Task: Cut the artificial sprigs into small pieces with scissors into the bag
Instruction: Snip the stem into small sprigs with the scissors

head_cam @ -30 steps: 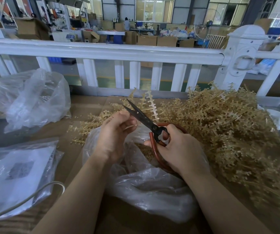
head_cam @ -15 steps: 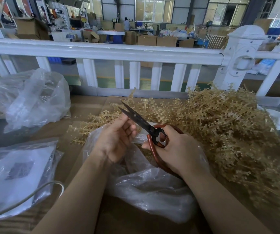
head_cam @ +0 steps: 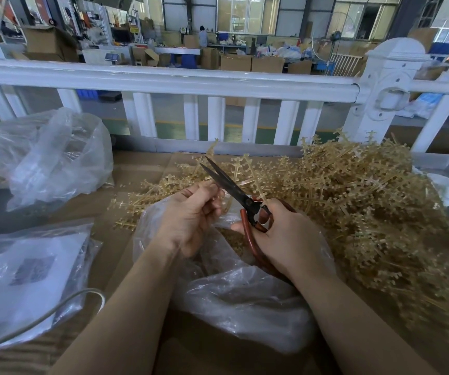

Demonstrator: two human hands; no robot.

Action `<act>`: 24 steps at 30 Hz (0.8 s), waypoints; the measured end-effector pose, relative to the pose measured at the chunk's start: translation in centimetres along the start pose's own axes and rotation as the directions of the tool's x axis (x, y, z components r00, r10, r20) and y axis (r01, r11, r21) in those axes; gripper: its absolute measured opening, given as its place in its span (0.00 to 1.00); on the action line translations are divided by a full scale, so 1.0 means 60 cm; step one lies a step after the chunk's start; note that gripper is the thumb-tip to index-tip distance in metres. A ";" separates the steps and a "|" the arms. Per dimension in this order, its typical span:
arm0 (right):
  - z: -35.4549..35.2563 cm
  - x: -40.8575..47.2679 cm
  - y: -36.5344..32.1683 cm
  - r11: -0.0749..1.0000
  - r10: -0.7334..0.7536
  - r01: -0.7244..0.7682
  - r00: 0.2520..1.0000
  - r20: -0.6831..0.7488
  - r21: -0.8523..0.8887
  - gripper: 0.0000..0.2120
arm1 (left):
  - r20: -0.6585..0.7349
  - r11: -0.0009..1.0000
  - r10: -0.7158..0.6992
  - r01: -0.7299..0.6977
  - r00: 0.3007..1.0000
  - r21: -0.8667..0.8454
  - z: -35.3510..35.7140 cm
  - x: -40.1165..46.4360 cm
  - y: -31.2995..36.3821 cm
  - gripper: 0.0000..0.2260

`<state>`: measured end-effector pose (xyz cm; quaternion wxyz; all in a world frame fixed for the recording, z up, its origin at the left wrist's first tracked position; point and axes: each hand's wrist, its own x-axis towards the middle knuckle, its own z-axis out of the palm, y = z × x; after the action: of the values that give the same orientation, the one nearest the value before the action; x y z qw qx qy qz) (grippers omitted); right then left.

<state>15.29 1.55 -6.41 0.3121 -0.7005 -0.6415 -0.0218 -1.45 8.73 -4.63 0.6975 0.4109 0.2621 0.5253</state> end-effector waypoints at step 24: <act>0.007 0.001 0.007 0.999 -0.032 0.030 0.995 -0.095 -0.024 0.30 | 0.063 0.936 0.219 -0.228 0.974 0.267 0.004 -0.012 0.006 0.08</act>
<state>15.54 1.81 -6.92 0.3343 -0.6921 -0.6362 -0.0672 -1.65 8.02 -4.27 0.5742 0.5386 0.2723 0.5532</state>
